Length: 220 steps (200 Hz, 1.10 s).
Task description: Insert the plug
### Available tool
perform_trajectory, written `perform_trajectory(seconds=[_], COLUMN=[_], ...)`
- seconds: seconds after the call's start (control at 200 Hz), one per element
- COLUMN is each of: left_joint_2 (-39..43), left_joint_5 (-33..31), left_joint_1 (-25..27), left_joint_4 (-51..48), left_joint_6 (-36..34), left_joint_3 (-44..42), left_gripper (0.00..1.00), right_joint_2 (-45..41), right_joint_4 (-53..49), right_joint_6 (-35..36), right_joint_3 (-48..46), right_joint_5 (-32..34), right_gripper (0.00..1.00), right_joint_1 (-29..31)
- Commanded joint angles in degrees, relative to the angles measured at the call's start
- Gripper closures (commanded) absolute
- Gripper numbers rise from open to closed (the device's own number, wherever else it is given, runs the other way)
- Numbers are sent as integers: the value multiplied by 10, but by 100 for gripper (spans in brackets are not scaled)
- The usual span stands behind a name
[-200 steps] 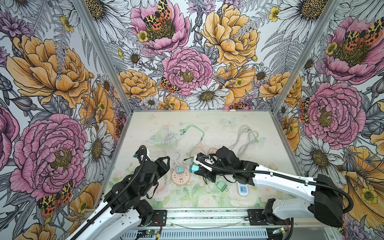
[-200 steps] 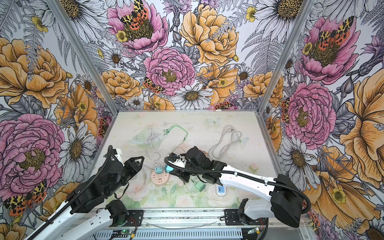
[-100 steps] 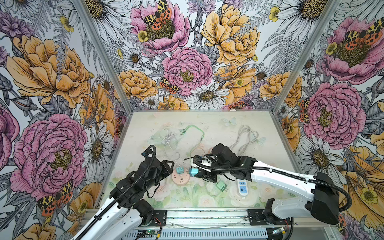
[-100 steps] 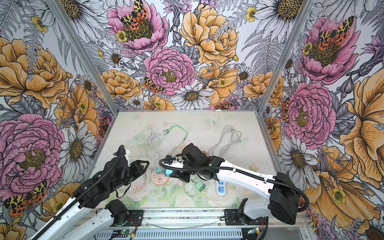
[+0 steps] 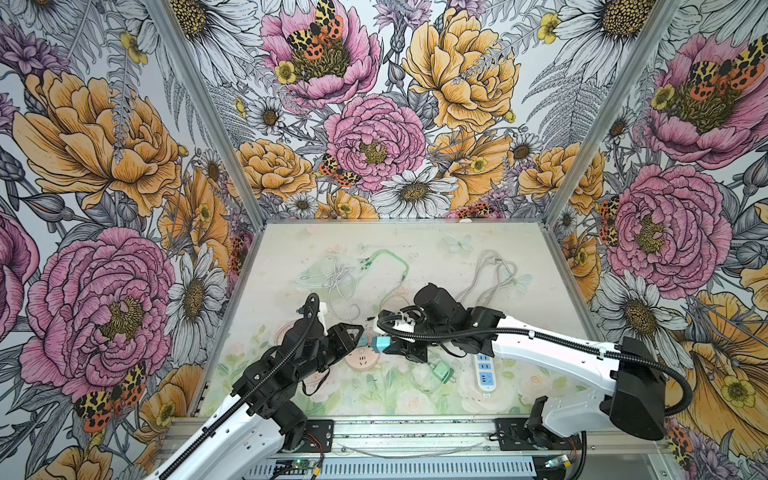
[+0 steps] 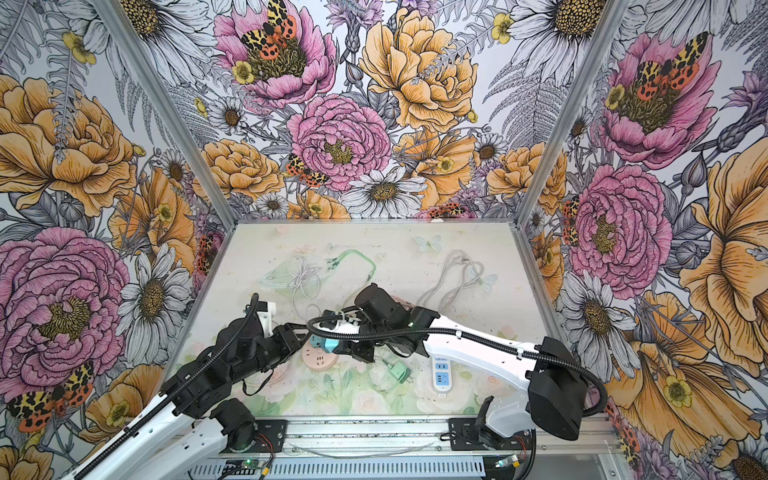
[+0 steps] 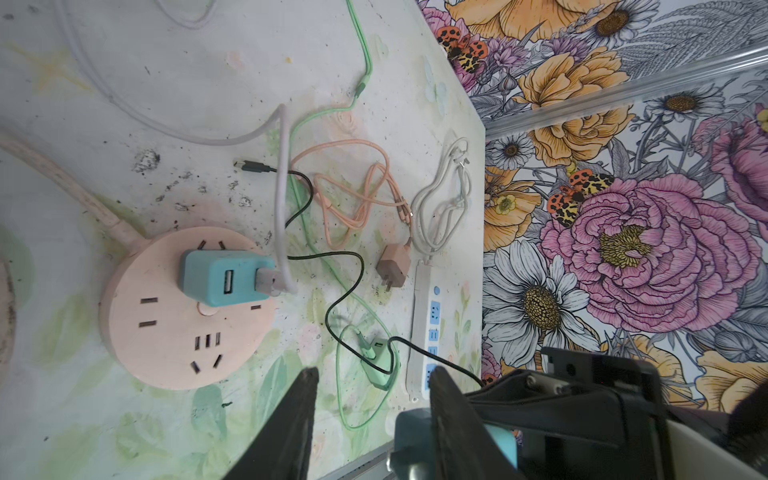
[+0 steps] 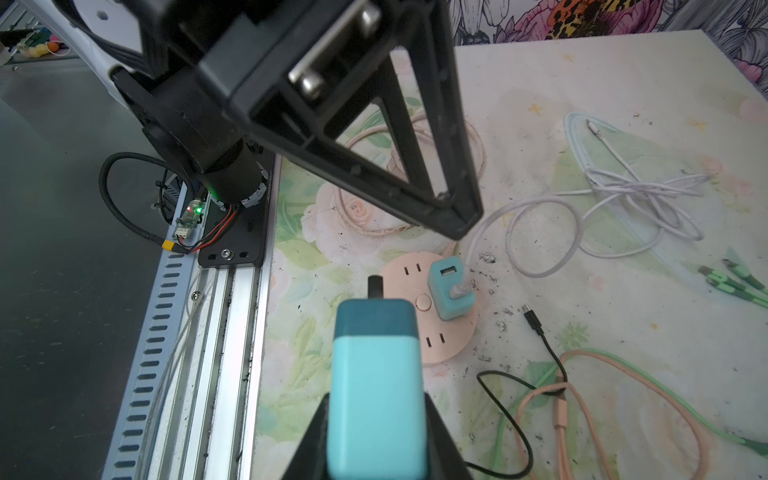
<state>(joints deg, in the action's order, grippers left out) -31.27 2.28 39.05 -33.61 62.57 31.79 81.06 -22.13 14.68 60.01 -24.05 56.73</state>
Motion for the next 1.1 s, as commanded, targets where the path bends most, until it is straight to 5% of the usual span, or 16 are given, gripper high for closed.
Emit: perform_trajectory(seconds=[0.0, 0.661, 1.096], left_joint_2=[0, -15, -19], left_joint_5=[8, 5, -41], left_joint_1=[15, 55, 88], left_joint_4=[40, 95, 153], left_joint_6=[13, 46, 83], left_joint_3=[-14, -43, -70], left_gripper=[54, 49, 45], right_joint_2=[10, 28, -13], right_joint_4=[3, 10, 141], right_joint_6=[7, -5, -53], right_joint_3=[26, 48, -12], right_joint_5=[5, 70, 105], right_gripper=[100, 100, 100], right_joint_1=[6, 8, 7])
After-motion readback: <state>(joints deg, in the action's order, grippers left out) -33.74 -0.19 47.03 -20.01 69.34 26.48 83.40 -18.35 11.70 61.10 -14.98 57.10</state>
